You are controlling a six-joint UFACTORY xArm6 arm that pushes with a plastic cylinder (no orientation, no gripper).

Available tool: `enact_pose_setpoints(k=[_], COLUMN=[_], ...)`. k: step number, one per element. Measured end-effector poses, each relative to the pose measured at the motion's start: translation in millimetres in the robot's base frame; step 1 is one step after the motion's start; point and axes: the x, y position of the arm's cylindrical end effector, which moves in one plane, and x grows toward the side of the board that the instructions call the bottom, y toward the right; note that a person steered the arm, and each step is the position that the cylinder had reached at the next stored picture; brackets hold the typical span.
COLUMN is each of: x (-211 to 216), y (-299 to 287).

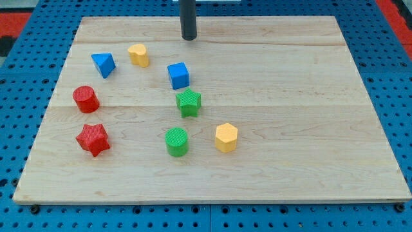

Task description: Move your arm to the right side of the yellow hexagon

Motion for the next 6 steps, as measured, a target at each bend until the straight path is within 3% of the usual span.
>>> enact_pose_setpoints(k=[1,2,6], x=[-12.5,-15.8,-23.9], y=[69.7,99.2,137.7])
